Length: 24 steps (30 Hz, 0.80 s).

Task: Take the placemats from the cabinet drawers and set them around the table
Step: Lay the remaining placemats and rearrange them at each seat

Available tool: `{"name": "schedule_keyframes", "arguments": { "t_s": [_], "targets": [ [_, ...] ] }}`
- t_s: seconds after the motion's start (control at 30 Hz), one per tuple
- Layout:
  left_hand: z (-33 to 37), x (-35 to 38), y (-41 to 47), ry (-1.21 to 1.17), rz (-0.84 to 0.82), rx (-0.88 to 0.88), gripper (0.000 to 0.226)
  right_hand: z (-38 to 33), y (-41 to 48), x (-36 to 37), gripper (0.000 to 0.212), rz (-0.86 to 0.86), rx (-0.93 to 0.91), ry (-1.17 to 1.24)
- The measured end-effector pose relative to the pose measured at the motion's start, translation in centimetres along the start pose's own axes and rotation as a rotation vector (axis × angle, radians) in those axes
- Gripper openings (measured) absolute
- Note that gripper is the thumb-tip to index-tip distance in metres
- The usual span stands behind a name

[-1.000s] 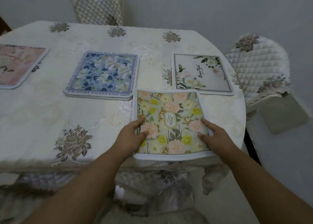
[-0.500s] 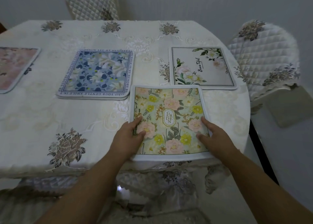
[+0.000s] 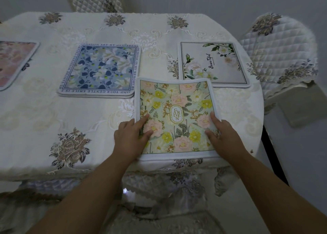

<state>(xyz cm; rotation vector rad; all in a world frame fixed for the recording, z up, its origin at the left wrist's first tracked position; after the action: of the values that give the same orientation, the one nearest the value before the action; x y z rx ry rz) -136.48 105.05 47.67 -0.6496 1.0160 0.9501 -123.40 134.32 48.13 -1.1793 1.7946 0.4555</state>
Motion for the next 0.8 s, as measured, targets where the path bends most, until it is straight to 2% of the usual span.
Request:
{"name": "schedule_keyframes", "arguments": {
  "t_s": [0.27,0.33,0.4,0.43,0.53,0.6,0.7,0.8],
  "targets": [
    [0.2,0.3,-1.1,0.097,-0.020,-0.023,0.059,-0.4,-1.1,0.1,0.064,0.036,0.062,-0.070],
    [0.6,-0.1,-1.8,0.111,0.010,-0.058,0.058,-0.6,-2.0,-0.5,0.061,0.142,0.127,-0.186],
    [2.0,-0.1,-2.6,0.133,0.062,0.007,0.057,-2.0,-3.7,-0.6,0.059,0.248,0.117,-0.320],
    [3.4,0.2,-3.0,0.141,0.055,0.101,0.057,-3.0,-4.6,0.2,0.059,0.229,0.042,-0.337],
    [8.0,3.0,-4.7,0.170,-0.083,0.357,0.062,-5.8,-7.2,4.7,0.060,-0.022,-0.198,-0.361],
    [9.1,4.6,-5.5,0.224,-0.146,0.390,0.064,-5.9,-8.1,6.1,0.061,-0.076,-0.210,-0.399],
    [8.1,4.9,-5.9,0.285,-0.146,0.394,0.064,-5.2,-8.1,5.8,0.063,-0.044,-0.206,-0.378],
    [5.7,3.9,-5.8,0.285,-0.127,0.316,0.066,-3.6,-8.2,5.0,0.062,-0.031,-0.156,-0.329]
  ]
}}
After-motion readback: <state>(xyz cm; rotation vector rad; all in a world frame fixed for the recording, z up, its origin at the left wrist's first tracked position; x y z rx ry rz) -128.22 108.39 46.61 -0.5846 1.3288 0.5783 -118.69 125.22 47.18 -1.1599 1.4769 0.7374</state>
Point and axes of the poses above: each hand's wrist, its own y-axis towards the middle knuckle, its own x-axis out of the palm, z = x × y, the point moved 5 cm from there along y, towards the middle knuckle, and after that the axes turned 6 degrees about x, right-handed, at the moved point
